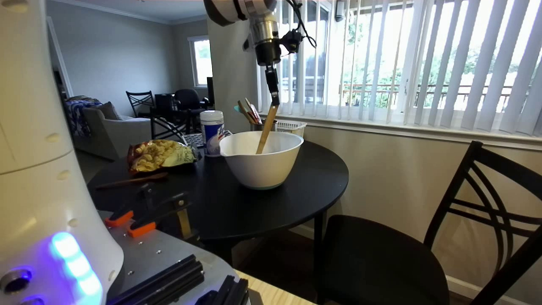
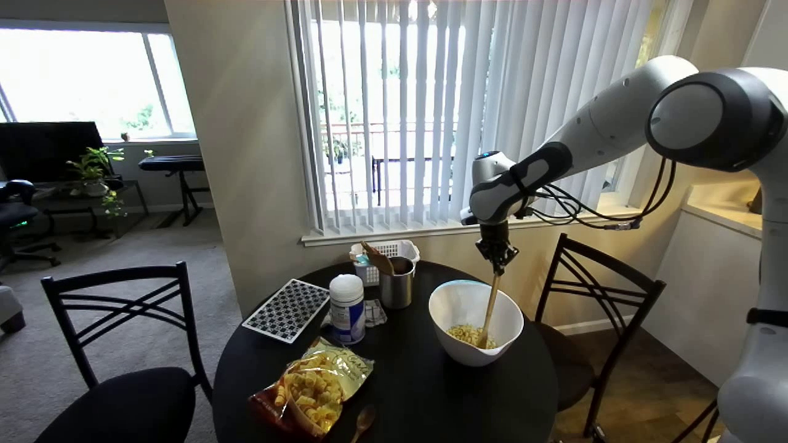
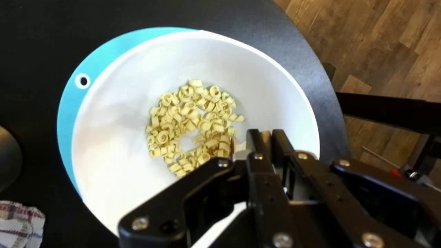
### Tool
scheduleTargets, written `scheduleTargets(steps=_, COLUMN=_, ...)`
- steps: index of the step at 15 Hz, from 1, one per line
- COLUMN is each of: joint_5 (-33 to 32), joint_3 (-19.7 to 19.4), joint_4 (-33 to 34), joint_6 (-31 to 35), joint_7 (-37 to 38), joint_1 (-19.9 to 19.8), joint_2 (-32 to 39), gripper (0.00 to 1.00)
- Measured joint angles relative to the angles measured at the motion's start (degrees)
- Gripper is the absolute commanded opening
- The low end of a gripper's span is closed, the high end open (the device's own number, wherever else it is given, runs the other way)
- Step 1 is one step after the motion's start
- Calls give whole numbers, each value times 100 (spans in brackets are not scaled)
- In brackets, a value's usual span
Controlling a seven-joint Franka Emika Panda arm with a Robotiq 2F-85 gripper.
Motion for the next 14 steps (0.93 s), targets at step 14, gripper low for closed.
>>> scheduleTargets(steps=14, joint_5=1425, joint_3=444, joint_4=923, joint_6=-381, joint_7=31, joint_1=38, joint_2=254, gripper=5)
